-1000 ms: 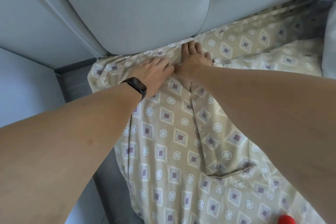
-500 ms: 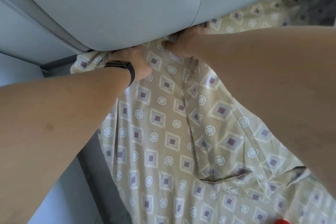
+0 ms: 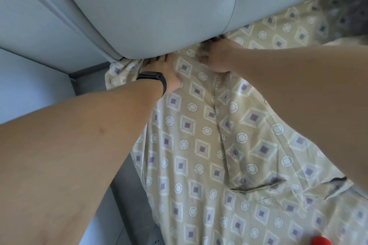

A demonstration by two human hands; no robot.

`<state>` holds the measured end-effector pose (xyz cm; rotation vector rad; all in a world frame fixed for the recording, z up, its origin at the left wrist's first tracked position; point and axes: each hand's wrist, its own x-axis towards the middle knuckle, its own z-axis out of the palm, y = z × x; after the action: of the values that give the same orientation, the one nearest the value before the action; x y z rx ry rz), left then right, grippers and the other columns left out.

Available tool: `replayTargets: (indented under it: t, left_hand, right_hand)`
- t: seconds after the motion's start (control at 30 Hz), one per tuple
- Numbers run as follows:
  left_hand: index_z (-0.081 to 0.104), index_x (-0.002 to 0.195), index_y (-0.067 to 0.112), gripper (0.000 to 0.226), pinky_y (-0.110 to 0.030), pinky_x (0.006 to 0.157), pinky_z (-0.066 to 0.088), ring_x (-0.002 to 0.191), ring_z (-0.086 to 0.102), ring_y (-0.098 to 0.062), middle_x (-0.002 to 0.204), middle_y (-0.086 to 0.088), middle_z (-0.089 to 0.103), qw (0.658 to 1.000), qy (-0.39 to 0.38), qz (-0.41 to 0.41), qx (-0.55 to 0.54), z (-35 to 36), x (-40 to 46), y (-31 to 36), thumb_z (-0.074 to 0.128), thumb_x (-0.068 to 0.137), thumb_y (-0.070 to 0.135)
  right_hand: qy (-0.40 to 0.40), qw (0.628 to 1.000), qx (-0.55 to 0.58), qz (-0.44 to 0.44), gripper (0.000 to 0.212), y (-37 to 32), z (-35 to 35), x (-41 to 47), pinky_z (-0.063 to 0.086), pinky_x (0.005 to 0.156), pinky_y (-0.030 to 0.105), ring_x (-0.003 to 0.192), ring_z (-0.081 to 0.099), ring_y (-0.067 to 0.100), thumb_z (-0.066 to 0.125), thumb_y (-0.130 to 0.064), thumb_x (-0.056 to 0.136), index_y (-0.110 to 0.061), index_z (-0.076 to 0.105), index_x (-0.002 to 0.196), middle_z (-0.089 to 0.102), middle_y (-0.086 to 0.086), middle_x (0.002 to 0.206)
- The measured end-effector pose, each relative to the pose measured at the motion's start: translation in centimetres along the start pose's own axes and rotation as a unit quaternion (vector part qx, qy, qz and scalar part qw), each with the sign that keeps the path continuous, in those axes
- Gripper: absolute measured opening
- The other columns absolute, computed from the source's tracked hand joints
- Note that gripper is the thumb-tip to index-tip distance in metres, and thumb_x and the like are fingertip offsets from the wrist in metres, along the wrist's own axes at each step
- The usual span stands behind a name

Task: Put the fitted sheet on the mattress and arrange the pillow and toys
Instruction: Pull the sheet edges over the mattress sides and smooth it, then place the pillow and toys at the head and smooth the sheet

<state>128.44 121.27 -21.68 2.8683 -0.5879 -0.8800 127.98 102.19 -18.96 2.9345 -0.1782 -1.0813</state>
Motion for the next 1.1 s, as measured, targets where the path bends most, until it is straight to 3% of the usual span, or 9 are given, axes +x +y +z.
replayTargets:
  t: [0.1, 0.23, 0.37, 0.43, 0.5, 0.67, 0.77, 0.87, 1.1]
  left_hand:
    - [-0.008, 0.159, 0.023, 0.088, -0.052, 0.124, 0.005, 0.153, -0.01, -0.031, 0.167, -0.003, -0.012, 1.0, 0.012, 0.011, 0.022, 2.0, -3.1, 0.8, 0.048, 0.093, 0.037]
    - [-0.003, 0.159, 0.023, 0.091, -0.051, 0.123, 0.012, 0.153, -0.006, -0.036, 0.167, -0.006, -0.011, 0.998, -0.034, 0.034, 0.031, 3.6, -6.6, 2.5, 0.055, 0.09, 0.037]
    - [0.038, 0.147, 0.021, 0.069, -0.042, 0.096, 0.048, 0.128, 0.047, -0.033, 0.145, -0.006, 0.042, 0.993, -0.058, 0.029, -0.104, 1.1, -8.0, 7.6, 0.057, 0.086, 0.047]
    - [0.05, 0.132, 0.024, 0.051, -0.032, 0.074, 0.049, 0.106, 0.062, -0.027, 0.121, 0.004, 0.059, 0.968, -0.079, 0.032, -0.236, 0.0, -9.2, 12.0, 0.058, 0.087, 0.047]
    - [0.046, 0.129, 0.019, 0.05, -0.031, 0.071, 0.044, 0.11, 0.06, -0.03, 0.118, 0.0, 0.057, 0.943, -0.092, 0.023, -0.32, -0.6, -10.5, 16.2, 0.061, 0.087, 0.042]
    - [0.018, 0.153, 0.011, 0.087, -0.035, 0.09, 0.04, 0.13, 0.048, -0.031, 0.152, -0.009, 0.036, 0.887, -0.056, -0.121, -0.442, -2.1, -12.4, 23.0, 0.069, 0.088, 0.037]
    - [0.027, 0.146, 0.012, 0.084, -0.038, 0.086, 0.042, 0.116, 0.053, -0.031, 0.14, -0.009, 0.048, 0.869, -0.073, -0.146, -0.467, -4.2, -12.9, 24.4, 0.074, 0.082, 0.038]
    - [0.033, 0.141, 0.011, 0.077, -0.035, 0.084, 0.042, 0.108, 0.051, -0.024, 0.124, -0.003, 0.05, 0.889, -0.092, -0.101, -0.438, -6.3, -15.4, 26.8, 0.074, 0.079, 0.033]
    - [0.056, 0.119, 0.015, 0.039, -0.014, 0.055, 0.044, 0.083, 0.064, -0.013, 0.092, 0.006, 0.064, 0.889, -0.076, 0.091, -0.443, -15.9, -27.2, 35.0, 0.065, 0.081, 0.009]
  right_hand:
    - [0.005, 0.998, 0.069, -0.002, 0.059, 0.2, 0.2, -2.9, 0.035, 0.114, 0.047, 0.147, 0.032, 0.032, 0.034, -0.046, 0.103, -0.032, 0.021, 0.159, 0.016, -0.004, 0.167]
    - [0.06, 0.99, 0.11, 0.058, 0.047, 3.3, 1.2, -8.8, 0.048, 0.092, 0.04, 0.115, 0.059, 0.03, 0.028, -0.049, 0.103, -0.029, 0.055, 0.136, 0.057, 0.001, 0.136]
    - [0.108, 0.983, 0.108, 0.105, 0.067, 9.2, 4.2, -15.1, 0.029, 0.116, 0.047, 0.137, 0.041, 0.028, 0.015, -0.07, 0.097, -0.034, 0.048, 0.143, 0.051, 0.0, 0.146]
    - [0.102, 0.983, 0.087, 0.122, 0.067, 13.0, 5.5, -18.2, 0.014, 0.122, 0.044, 0.147, 0.028, 0.023, 0.018, -0.069, 0.098, -0.034, 0.035, 0.152, 0.038, -0.004, 0.158]
    - [0.083, 0.979, 0.088, 0.167, 0.064, 16.1, 6.1, -20.8, 0.016, 0.121, 0.045, 0.147, 0.027, 0.025, 0.026, -0.065, 0.098, -0.033, 0.034, 0.152, 0.035, -0.004, 0.159]
    - [0.057, 0.963, -0.114, 0.237, 0.059, 24.4, 5.0, -28.9, 0.006, 0.122, 0.056, 0.144, 0.027, 0.032, 0.047, -0.035, 0.093, -0.026, 0.032, 0.149, 0.034, 0.003, 0.154]
    - [0.001, 0.943, -0.033, 0.332, 0.056, 29.0, 3.8, -33.8, 0.028, 0.113, 0.054, 0.135, 0.04, 0.033, 0.052, -0.027, 0.089, -0.032, 0.036, 0.143, 0.045, 0.001, 0.142]
    - [-0.078, 0.92, -0.021, 0.383, 0.042, 31.1, 3.7, -38.5, 0.042, 0.093, 0.038, 0.116, 0.058, 0.028, 0.053, -0.02, 0.088, -0.026, 0.057, 0.13, 0.06, 0.0, 0.114]
    - [0.015, 0.928, 0.275, 0.25, 0.061, 25.2, 0.3, -48.8, 0.042, 0.107, 0.044, 0.137, 0.045, 0.028, 0.05, -0.05, 0.099, -0.028, 0.034, 0.154, 0.044, 0.003, 0.153]
